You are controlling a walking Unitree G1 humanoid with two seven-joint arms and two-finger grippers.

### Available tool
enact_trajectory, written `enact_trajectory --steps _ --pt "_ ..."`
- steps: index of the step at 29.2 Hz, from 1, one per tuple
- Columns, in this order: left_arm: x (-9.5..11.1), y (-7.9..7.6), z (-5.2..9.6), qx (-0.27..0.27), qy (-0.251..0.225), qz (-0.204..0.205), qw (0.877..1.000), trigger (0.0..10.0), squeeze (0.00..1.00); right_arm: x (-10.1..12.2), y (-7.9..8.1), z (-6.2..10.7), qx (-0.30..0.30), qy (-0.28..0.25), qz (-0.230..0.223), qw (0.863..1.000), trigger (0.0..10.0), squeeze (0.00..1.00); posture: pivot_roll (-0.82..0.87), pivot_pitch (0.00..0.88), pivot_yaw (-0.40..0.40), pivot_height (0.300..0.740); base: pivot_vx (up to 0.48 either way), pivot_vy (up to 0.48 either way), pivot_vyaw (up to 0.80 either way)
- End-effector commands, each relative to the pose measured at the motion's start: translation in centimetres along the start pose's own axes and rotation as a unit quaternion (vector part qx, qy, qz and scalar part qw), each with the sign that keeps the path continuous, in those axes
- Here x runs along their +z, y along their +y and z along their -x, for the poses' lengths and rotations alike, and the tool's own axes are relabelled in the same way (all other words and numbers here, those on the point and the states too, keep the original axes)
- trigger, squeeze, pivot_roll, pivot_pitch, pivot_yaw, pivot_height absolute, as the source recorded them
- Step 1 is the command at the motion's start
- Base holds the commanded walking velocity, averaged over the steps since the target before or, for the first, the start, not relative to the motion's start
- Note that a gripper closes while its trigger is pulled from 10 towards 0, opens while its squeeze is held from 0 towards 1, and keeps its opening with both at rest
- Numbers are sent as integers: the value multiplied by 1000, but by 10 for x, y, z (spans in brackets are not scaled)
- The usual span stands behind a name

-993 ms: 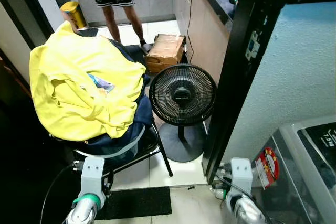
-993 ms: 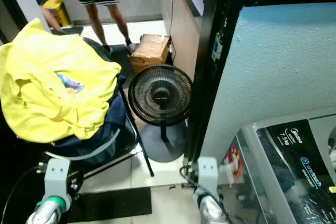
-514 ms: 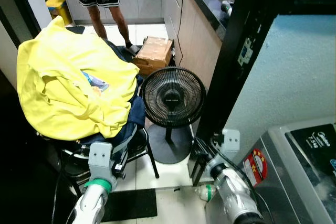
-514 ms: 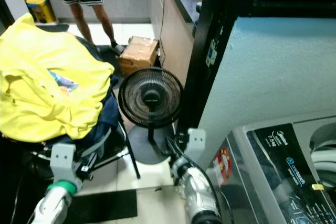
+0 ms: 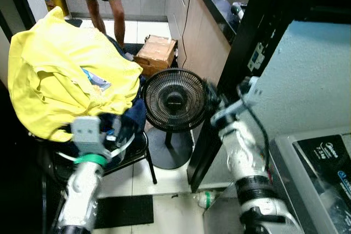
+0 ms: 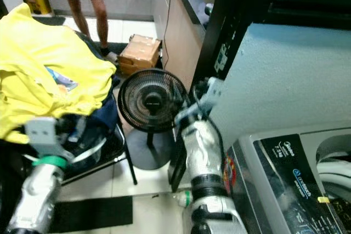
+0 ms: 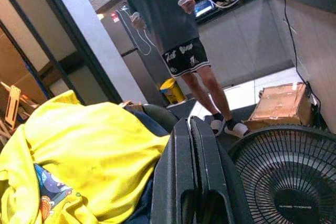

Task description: Clothes washing

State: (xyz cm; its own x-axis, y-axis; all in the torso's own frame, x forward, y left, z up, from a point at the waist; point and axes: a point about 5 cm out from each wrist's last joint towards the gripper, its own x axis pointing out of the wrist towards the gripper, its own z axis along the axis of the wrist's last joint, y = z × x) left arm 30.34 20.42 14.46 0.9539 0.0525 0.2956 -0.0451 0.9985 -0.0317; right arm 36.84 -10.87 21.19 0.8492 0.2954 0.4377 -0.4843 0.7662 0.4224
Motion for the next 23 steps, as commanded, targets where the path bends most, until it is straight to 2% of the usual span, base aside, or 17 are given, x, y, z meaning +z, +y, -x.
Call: enact_trajectory --steps 1,4,5,6,7,8,9,11,13,15,16,17,18,20,21,22,23 --pt "20 0 -3 -5 -30 -10 999 10000 0 24 6 -6 14 -29 18 999 10000 0 93 53 -50 740 0 0 0" --pt "31 -5 -7 -16 -43 -17 999 10000 0 36 10 -8 21 -31 36 999 10000 0 89 56 -49 740 0 0 0" --pt "27 -6 -11 -24 -27 -47 998 10000 0 38 15 -9 30 -22 56 998 10000 0 68 35 -31 740 0 0 0" --pt "27 -6 -11 -24 -27 -47 998 10000 0 38 15 -9 30 -22 56 998 10000 0 68 35 -31 740 0 0 0" --pt "27 -8 -17 -5 -25 -15 1000 10000 0 43 19 -12 26 -33 49 998 10000 0 59 28 -30 740 0 0 0" --pt "27 -8 -17 -5 -25 -15 1000 10000 0 43 19 -12 26 -33 49 998 10000 0 59 28 -30 740 0 0 0" --pt "30 -9 -23 17 -32 30 999 10000 0 49 24 -15 22 -43 29 998 10000 0 59 25 -32 740 0 0 0" --pt "30 -9 -23 17 -32 30 999 10000 0 49 24 -15 22 -43 29 998 10000 0 59 25 -32 740 0 0 0" --pt "39 -16 -27 4 -55 32 998 10000 0 54 32 -16 51 -48 13 997 10000 0 61 14 -42 740 0 0 0" --pt "47 -27 -23 -52 -84 -16 995 10000 0 59 52 -15 134 -37 -4 990 10000 0 64 12 -53 740 0 0 0" --pt "47 -27 -23 -52 -84 -16 995 10000 0 59 52 -15 134 -37 -4 990 10000 0 64 12 -53 740 0 0 0" --pt "47 -30 -17 -73 -84 -39 993 10000 0 59 62 -12 183 -24 -4 983 10000 0 67 17 -64 740 0 0 0" --pt "44 -26 -9 -75 -67 -64 993 10000 0 47 67 -6 220 21 56 974 10000 0 70 22 -77 740 0 0 0" --pt "44 -26 -9 -75 -67 -64 993 10000 0 47 67 -6 220 21 56 974 10000 0 70 22 -77 740 0 0 0" --pt "42 -24 -3 -73 -55 -79 993 10000 0 38 67 -1 242 54 99 964 10000 0 69 25 -84 740 0 0 0" --pt "41 -20 1 -63 -51 -90 993 10000 0 27 61 1 227 86 127 962 10000 0 64 33 -115 740 0 0 0" --pt "41 -20 1 -63 -51 -90 993 10000 0 27 61 1 227 86 127 962 10000 0 64 33 -115 740 0 0 0"
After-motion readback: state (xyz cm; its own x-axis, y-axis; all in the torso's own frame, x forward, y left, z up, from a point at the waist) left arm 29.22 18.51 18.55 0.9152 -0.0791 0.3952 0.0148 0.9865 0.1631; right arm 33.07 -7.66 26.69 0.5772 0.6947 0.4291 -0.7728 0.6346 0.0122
